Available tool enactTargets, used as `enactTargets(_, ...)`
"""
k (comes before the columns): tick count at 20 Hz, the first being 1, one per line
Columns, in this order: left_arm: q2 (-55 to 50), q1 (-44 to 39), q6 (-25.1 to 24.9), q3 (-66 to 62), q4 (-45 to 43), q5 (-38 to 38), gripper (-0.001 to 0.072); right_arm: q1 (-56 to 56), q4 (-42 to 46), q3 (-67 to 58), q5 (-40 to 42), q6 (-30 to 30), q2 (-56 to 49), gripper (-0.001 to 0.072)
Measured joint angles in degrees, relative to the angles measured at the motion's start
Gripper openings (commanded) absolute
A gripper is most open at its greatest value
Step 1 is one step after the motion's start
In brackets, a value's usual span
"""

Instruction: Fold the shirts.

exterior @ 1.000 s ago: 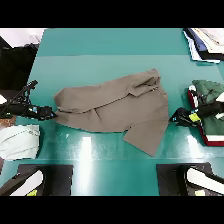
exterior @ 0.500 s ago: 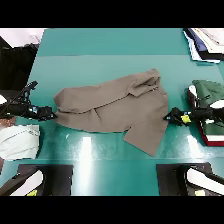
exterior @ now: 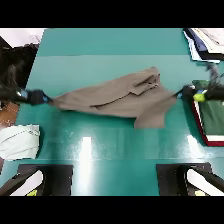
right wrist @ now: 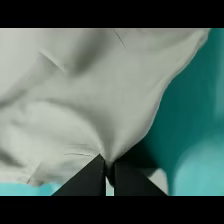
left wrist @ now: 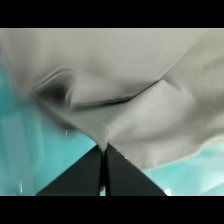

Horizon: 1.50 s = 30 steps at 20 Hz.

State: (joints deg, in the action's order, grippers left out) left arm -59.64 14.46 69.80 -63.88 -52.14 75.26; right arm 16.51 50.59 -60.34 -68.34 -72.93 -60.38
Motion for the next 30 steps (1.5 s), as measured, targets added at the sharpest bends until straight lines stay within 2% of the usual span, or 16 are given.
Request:
enactTargets(4,1.2,0.0,0.9,-20.5,5.8,0.5,0.0022,0.0,0.0,-16.9,2.5,-0.4,7.0,0.0023)
enactTargets(10,4.9,0.0,2.8,-51.0,8.5,0.0,0.0022,0.0,0.3,-37.8,5.5,-0.7,14.2,0.0023)
enactTargets(16,14.4,0.0,3.7,-59.7,8.8,-6.2,0.0021,0.0,8.7,-53.1,5.1,-4.7,18.0,0.0021)
enactTargets(18,16.5,0.0,4.1,-60.4,7.7,-7.9,0.0021,-0.1,12.5,-58.1,2.3,-6.8,16.8,0.0020)
enactTargets(22,18.0,0.0,8.2,-55.7,-3.6,-6.4,0.0021,-0.1,17.1,-62.8,-8.3,-10.8,10.3,0.0020)
enactTargets(25,17.8,0.0,10.0,-42.9,-8.9,-2.2,0.0021,-0.2,18.3,-58.1,-16.9,-13.0,3.9,0.0020)
enactTargets(27,16.9,0.0,10.5,-31.9,-9.1,-0.2,0.0022,-0.9,19.1,-53.3,-21.8,-13.8,-1.0,0.0020)
enactTargets(30,13.9,0.0,8.8,-15.1,-6.7,-0.3,0.0022,-3.3,21.1,-46.6,-24.1,-14.2,-8.2,0.0020)
